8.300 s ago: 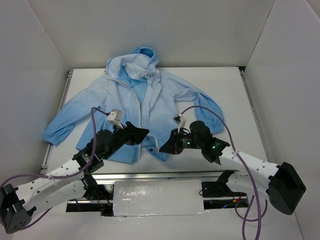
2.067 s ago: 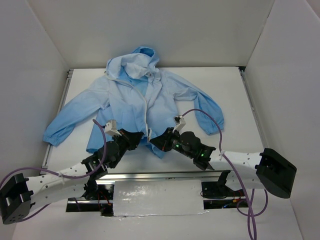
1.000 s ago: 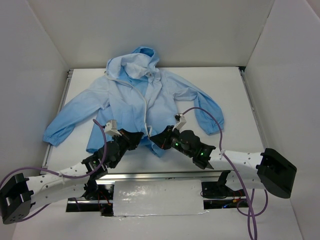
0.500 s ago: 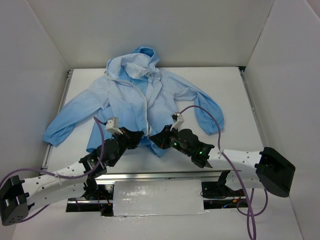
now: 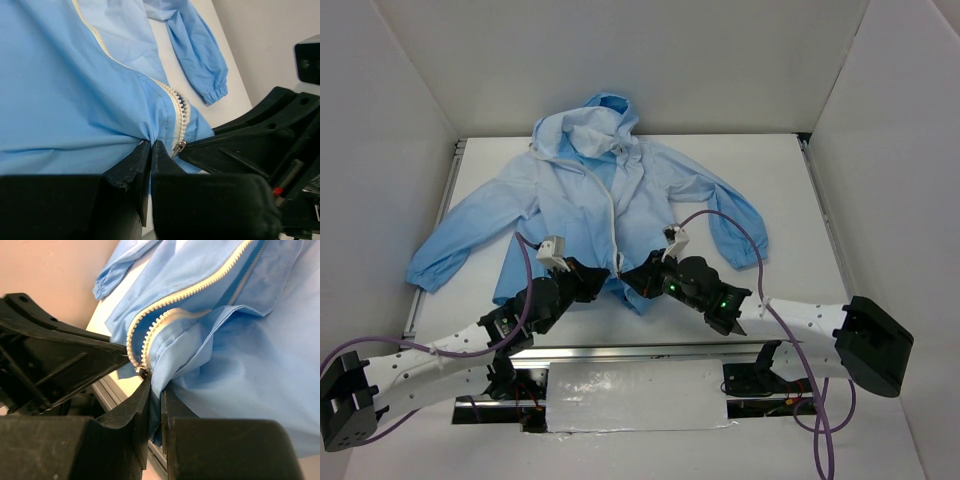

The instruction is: Zip up the jacket

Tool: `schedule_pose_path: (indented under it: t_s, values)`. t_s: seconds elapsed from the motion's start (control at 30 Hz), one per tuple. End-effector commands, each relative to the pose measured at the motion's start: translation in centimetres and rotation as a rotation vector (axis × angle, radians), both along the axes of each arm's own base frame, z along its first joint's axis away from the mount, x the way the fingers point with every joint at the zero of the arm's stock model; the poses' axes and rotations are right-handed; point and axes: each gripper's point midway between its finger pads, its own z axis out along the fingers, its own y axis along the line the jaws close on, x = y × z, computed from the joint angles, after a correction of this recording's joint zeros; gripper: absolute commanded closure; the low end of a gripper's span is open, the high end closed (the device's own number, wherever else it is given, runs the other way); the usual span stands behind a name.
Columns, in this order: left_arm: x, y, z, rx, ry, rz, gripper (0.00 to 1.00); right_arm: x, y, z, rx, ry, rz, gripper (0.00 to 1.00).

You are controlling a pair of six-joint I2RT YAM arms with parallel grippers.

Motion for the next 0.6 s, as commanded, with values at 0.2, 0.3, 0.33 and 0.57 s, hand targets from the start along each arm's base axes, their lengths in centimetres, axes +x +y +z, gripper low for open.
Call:
schedule_pose_path:
  t_s: [0.2, 0.3, 0.33, 0.57]
  values:
    - [0.4, 0.1, 0.4, 0.059, -0.020, 0.008, 1.00, -0.2, 0.7, 4.5, 0.092, -0.060, 0.040, 1.00]
    - [0.1, -0.3, 0.6, 0.080, -0.047, -0.036, 1.00, 0.2, 0.7, 4.0, 0.054, -0.053, 0.032, 1.00]
    - [0.0, -0.5, 0.7, 0.079, -0.058, -0.048, 1.00, 0.6, 0.6, 3.5, 0.041, -0.044, 0.026, 1.00]
    - [-1.6, -1.7, 2.1, 0.082, -0.179, -0.195, 1.00, 1.2, 0.1, 2.3, 0.011, -0.017, 0.085, 1.00]
